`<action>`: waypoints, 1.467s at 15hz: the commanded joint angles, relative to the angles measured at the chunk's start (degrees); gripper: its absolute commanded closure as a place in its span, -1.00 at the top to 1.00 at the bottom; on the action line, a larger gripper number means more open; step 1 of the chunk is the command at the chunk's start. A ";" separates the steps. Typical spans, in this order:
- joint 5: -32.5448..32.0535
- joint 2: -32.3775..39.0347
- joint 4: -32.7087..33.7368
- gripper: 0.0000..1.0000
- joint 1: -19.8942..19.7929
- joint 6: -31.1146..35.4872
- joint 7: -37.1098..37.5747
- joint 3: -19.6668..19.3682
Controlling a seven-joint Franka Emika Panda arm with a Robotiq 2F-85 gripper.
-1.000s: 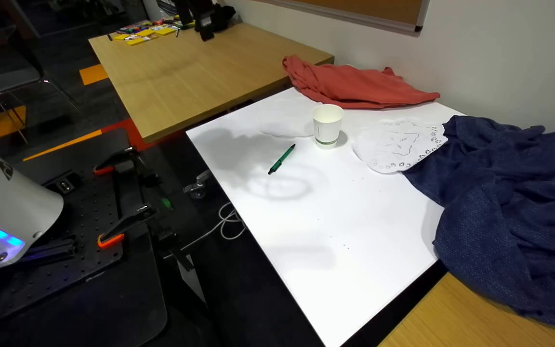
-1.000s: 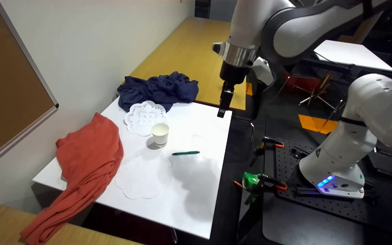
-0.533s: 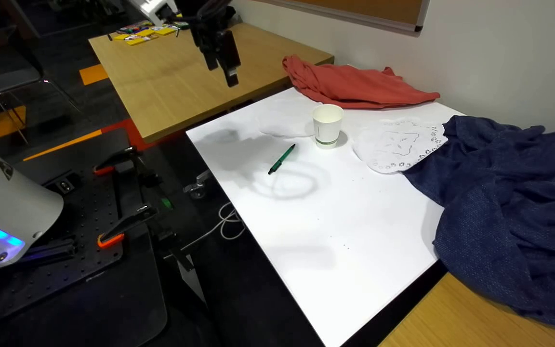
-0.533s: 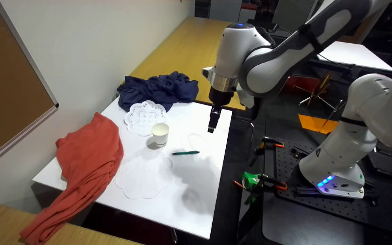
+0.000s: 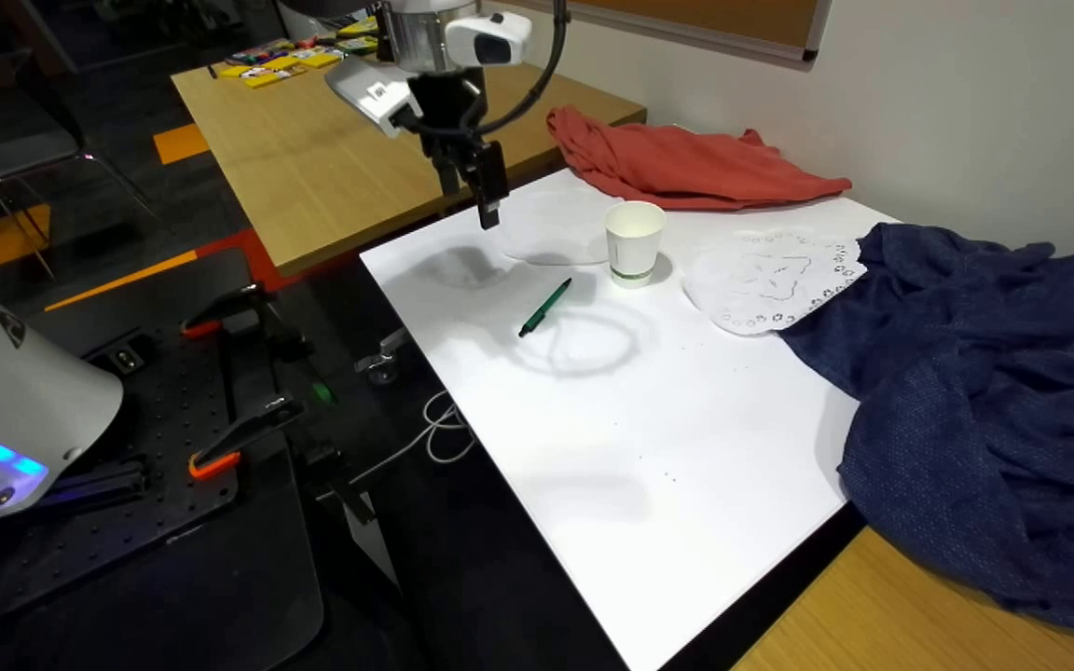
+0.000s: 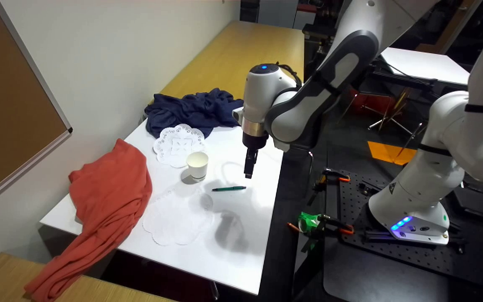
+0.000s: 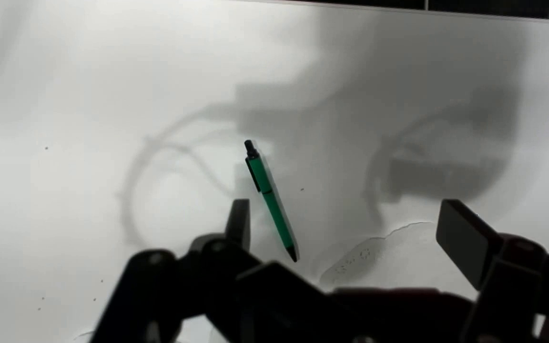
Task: Get the pen from the table and put it in the white cup
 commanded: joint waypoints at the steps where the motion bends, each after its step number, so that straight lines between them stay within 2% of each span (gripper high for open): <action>1: -3.82 7.34 5.88 1.00 -1.21 0.62 0.91 0.36; 5: -10.32 11.71 9.89 1.00 -0.12 -1.10 2.18 -1.85; 6: -8.46 10.14 7.66 1.00 -1.54 -0.11 0.72 -0.07; 11: -9.77 11.94 9.37 1.00 -1.44 -0.14 0.74 -0.55; 14: -9.37 14.09 10.09 1.00 -2.56 4.04 -1.24 0.90; 18: -11.29 17.31 10.78 1.00 -1.76 11.08 -1.00 0.71; 22: -13.16 21.29 13.24 1.00 -1.34 13.58 -0.76 0.00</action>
